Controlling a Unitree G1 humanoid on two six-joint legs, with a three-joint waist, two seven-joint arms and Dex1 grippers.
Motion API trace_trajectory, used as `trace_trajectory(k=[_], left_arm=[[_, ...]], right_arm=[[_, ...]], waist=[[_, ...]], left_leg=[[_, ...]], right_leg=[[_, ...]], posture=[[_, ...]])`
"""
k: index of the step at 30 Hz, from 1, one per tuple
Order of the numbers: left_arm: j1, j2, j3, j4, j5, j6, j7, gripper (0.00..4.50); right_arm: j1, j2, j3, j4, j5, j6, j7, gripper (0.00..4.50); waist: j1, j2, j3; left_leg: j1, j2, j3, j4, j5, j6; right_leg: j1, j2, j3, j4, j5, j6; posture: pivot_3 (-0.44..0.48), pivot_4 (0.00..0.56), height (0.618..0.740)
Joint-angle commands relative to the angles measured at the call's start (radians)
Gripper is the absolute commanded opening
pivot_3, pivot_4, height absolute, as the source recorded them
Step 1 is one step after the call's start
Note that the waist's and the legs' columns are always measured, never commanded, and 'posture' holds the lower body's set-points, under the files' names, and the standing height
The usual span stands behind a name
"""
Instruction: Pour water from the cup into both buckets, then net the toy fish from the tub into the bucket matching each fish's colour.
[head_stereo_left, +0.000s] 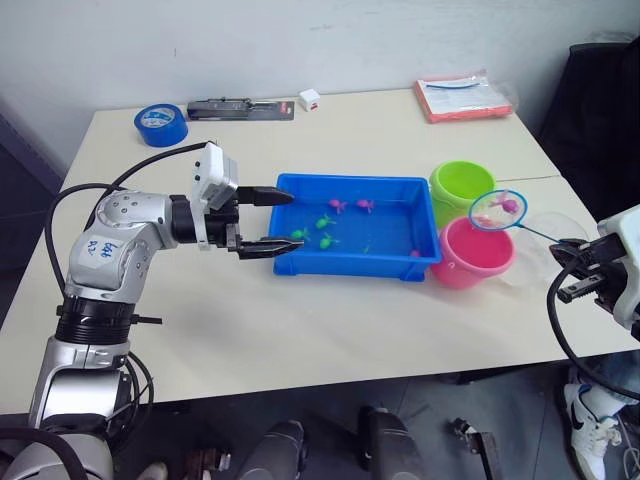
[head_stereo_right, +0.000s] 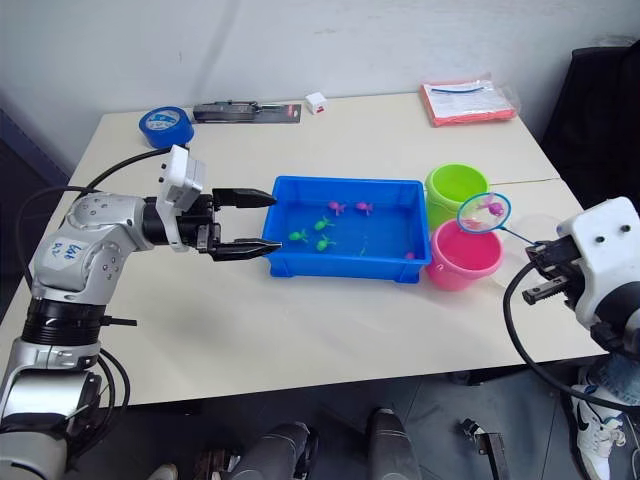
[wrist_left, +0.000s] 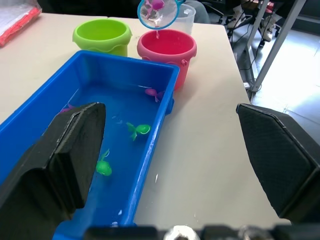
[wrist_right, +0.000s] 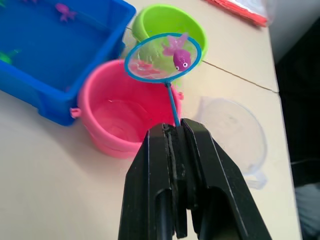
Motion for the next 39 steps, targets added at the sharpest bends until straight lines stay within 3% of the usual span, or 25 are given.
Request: trace_trajectory(k=[1, 7, 14, 24, 31, 39], left_arm=[[-0.018, 0.0, 0.009, -0.002, 0.003, -0.016, -0.014, 4.5], [-0.016, -0.001, 0.012, -0.006, 0.004, -0.015, -0.023, 4.5], [-0.011, 0.002, 0.015, -0.011, 0.003, -0.01, -0.032, 4.5], [-0.002, -0.005, 0.012, -0.016, 0.003, -0.015, -0.032, 4.5], [-0.006, -0.019, 0.009, -0.008, 0.009, -0.022, -0.032, 4.5], [0.0, -0.024, 0.013, -0.014, 0.006, -0.02, -0.03, 4.5]], right_arm=[[0.058, -0.023, 0.016, -0.05, -0.188, -0.11, 0.076, 0.78], [0.157, -0.05, 0.105, -0.048, -0.492, -0.295, 0.181, 0.78], [0.165, -0.064, 0.172, -0.003, -0.758, -0.44, 0.265, 0.78], [0.162, -0.062, 0.143, 0.069, -1.0, -0.662, 0.4, 0.78], [0.154, -0.039, 0.136, 0.134, -1.187, -0.874, 0.415, 0.78], [0.149, 0.028, 0.105, 0.19, -1.361, -1.084, 0.338, 0.78]], waist=[[0.0, 0.0, 0.0], [0.0, 0.0, 0.0], [-0.001, 0.0, 0.0], [-0.001, 0.0, 0.0], [-0.001, 0.0, 0.0], [-0.001, 0.0, 0.0]], left_leg=[[0.0, 0.0, 0.0, 0.0, 0.0, 0.0], [0.001, 0.0, 0.001, 0.0, 0.0, 0.0], [0.001, 0.0, 0.002, 0.0, 0.0, 0.0], [0.001, 0.0, 0.003, 0.0, 0.0, 0.0], [0.001, 0.0, 0.003, 0.0, 0.0, 0.0], [0.002, 0.0, 0.004, 0.0, 0.0, 0.0]], right_leg=[[0.0, 0.0, 0.0, 0.0, 0.0, 0.0], [0.0, 0.001, 0.002, 0.0, 0.0, 0.0], [0.0, 0.001, 0.003, 0.0, 0.0, 0.0], [0.0, 0.002, 0.003, 0.0, 0.0, 0.0], [0.0, 0.003, 0.004, 0.0, 0.0, 0.0], [-0.001, 0.003, 0.005, 0.001, 0.0, 0.0]], posture=[[0.0, 0.15, 0.74], [0.0, 0.15, 0.74], [0.0, 0.15, 0.74], [0.0, 0.15, 0.74], [0.0, 0.15, 0.74], [0.0, 0.15, 0.74]])
